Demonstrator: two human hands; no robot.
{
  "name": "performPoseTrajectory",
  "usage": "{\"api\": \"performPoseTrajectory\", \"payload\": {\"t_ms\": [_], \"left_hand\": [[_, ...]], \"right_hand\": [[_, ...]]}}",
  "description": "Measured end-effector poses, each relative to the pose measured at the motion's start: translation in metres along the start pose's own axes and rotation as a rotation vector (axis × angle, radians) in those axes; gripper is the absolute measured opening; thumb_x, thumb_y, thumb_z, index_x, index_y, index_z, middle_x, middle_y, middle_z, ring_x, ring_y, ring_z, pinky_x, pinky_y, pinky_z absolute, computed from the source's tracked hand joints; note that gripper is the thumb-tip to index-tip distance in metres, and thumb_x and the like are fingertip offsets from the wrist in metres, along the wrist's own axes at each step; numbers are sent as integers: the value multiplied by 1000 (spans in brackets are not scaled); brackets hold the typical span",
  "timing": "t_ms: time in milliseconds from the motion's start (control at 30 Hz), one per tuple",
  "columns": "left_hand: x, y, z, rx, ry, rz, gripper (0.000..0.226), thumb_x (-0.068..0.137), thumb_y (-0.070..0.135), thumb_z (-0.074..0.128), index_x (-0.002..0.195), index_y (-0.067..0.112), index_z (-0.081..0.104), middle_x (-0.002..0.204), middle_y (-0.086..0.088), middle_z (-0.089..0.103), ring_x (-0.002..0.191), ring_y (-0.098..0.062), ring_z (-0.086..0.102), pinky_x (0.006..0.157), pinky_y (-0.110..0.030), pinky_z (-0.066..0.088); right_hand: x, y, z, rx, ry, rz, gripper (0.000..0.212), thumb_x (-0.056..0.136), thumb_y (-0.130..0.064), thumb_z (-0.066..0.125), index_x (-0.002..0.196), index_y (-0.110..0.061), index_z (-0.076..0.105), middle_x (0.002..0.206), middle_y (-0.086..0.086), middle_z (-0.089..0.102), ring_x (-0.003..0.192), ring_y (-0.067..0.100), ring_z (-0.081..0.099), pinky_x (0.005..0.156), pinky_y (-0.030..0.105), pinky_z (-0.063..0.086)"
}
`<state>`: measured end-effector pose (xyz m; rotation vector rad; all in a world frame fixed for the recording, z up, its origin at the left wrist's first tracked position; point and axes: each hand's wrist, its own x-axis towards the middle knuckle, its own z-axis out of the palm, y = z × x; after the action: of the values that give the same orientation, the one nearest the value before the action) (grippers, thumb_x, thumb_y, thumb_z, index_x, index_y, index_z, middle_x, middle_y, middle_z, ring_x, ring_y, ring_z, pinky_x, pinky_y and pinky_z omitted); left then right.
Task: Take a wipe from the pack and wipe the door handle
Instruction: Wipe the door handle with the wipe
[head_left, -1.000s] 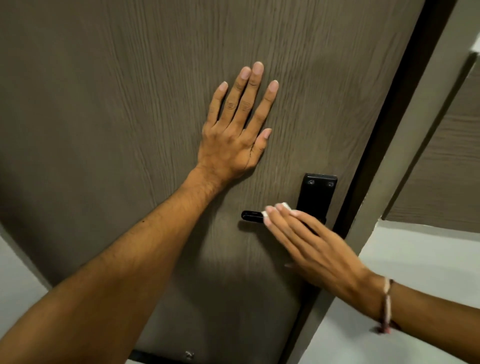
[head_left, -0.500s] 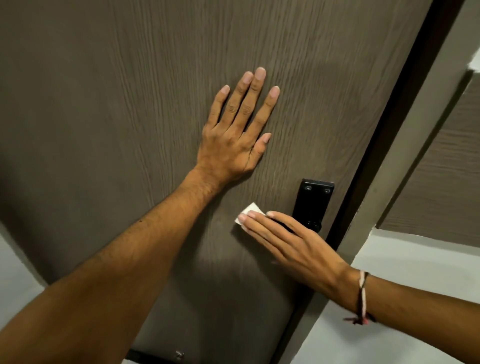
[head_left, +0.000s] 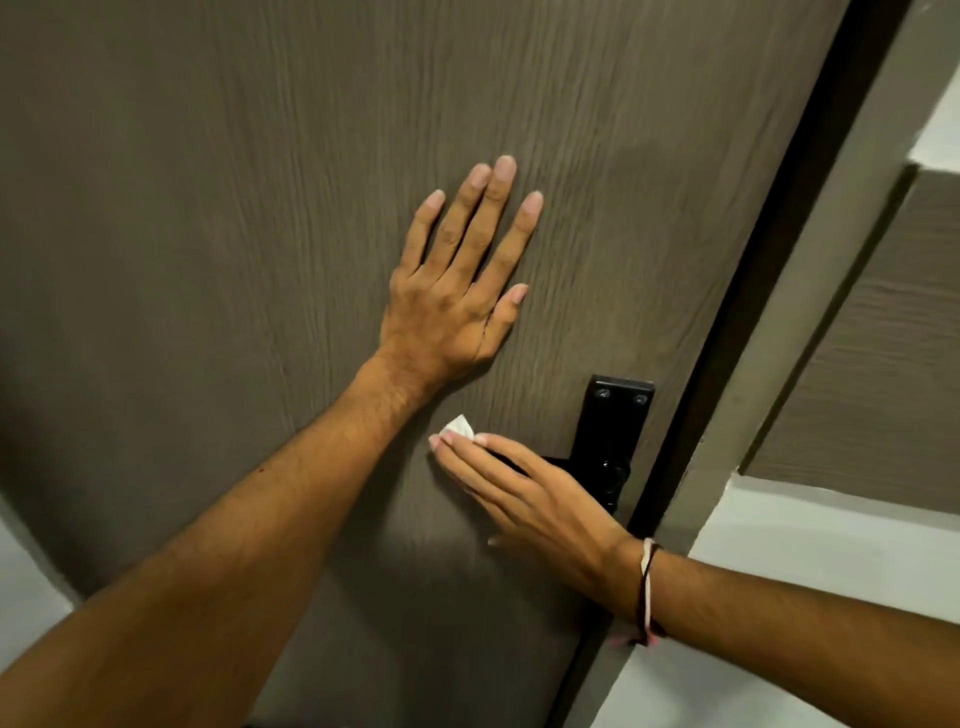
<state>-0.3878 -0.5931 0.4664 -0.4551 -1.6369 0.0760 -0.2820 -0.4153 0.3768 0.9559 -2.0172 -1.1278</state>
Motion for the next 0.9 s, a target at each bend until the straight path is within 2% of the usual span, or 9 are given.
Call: {"api": "performPoseTrajectory", "payload": {"t_ms": [100,200,333,433,533,700,800,833,900], "left_hand": [[-1,-1,0,10,1,10,66,110,42,33,168,17,16,172,-17,19,164,-25,4,135,-47,7],[-1,-1,-2,27,1,11,65,110,42,32,168,15,17,171,-19,24,163,-25,3,135,-47,7],[-1,0,-5,27,-7,12,65,111,41,31,168,15,14,170,-22,27,163,-26,6,134,-48,9],[-1,2,-6,30,-5,24,66,111,40,30,168,14,12,169,-24,29,161,-35,19,134,-49,12],[-3,0,-8,46,-13,21,66,111,40,28,168,14,11,171,-24,27,163,-33,15,134,-48,9],[-2,0,-7,33,-36,9,65,111,40,26,169,13,12,173,-22,17,164,-25,-1,135,-49,5],[-1,-1,-6,37,-42,12,65,111,40,27,169,12,12,172,-25,19,164,-25,-3,135,-47,3],[-2,-1,-6,39,-42,14,65,112,40,27,169,12,12,172,-25,19,164,-25,-3,135,-47,2],[-3,-2,-6,49,-35,14,64,112,39,27,169,12,13,173,-23,17,164,-26,-3,135,-47,3]], "right_hand": [[-16,3,8,29,12,51,114,87,-64,58,162,-2,-1,170,17,-12,156,34,-18,127,48,-17],[-53,14,22,99,47,89,117,84,-60,65,162,-2,-1,170,18,-15,157,32,-17,127,46,-18],[-106,29,37,183,16,129,111,87,-64,62,162,-2,8,172,17,-6,159,30,-6,129,46,-13],[-127,35,44,241,-22,123,104,87,-71,58,160,-6,24,170,13,16,158,28,16,129,44,-1],[-136,39,47,306,-30,105,105,84,-76,58,157,-7,30,164,11,29,152,26,29,126,42,5],[-127,39,43,342,-1,120,117,74,-73,70,159,-6,24,167,11,20,156,26,13,128,41,0],[-101,32,34,295,73,92,129,75,-71,70,160,-1,4,169,15,-4,158,30,-8,129,41,-9],[-88,27,31,285,84,82,129,76,-71,69,159,0,1,169,16,-5,157,30,-9,129,42,-10],[-64,18,25,293,65,75,124,76,-72,69,161,-3,8,171,13,10,158,29,7,130,41,-2]]}}
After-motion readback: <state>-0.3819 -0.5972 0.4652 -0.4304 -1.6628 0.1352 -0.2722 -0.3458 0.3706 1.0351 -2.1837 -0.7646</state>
